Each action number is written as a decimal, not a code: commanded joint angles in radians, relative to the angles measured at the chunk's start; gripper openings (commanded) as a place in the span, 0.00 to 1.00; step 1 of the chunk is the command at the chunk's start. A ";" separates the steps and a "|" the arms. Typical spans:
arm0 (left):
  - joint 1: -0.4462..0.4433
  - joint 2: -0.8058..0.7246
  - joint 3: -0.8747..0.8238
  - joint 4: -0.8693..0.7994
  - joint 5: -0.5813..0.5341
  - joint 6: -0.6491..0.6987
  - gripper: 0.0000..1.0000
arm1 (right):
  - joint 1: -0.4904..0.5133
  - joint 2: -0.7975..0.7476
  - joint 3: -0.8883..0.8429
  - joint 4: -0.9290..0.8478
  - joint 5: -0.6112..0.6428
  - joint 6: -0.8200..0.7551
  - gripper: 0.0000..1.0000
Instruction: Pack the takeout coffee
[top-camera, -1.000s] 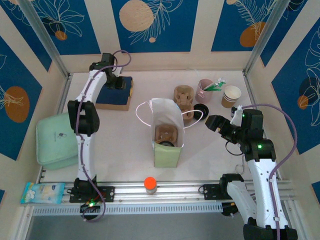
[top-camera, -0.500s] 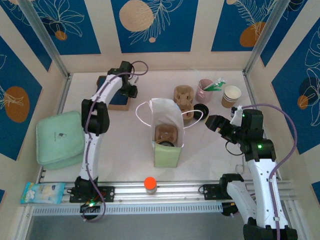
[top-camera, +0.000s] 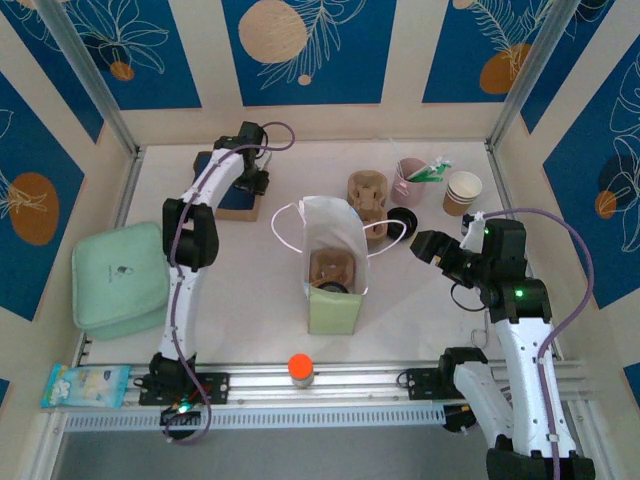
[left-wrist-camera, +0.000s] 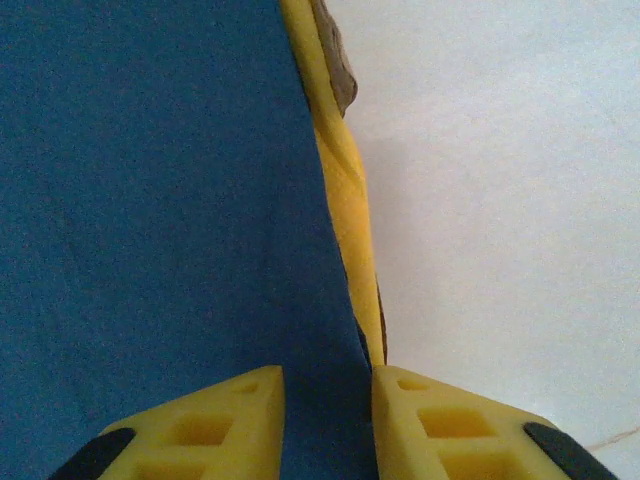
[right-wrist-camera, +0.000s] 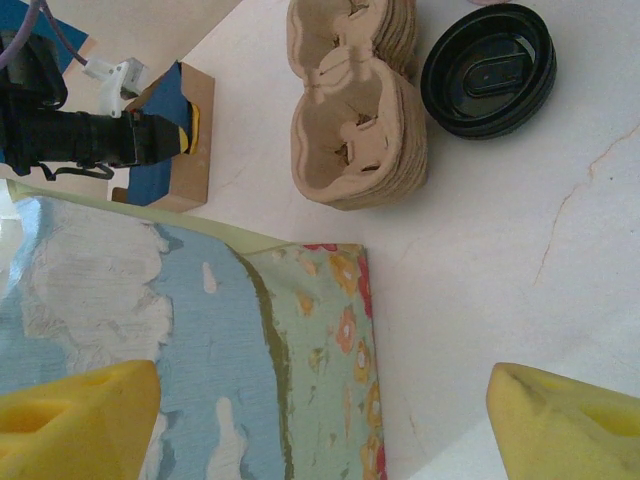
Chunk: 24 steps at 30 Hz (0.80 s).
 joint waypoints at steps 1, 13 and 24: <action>0.004 -0.009 0.027 -0.008 -0.032 0.008 0.29 | 0.005 -0.005 -0.013 0.006 0.006 -0.003 0.85; 0.000 0.008 0.029 -0.003 -0.018 0.010 0.20 | 0.004 -0.005 -0.015 0.005 0.012 -0.006 0.85; 0.000 0.011 0.038 -0.001 -0.030 0.014 0.09 | 0.000 -0.003 -0.015 0.006 0.014 -0.011 0.85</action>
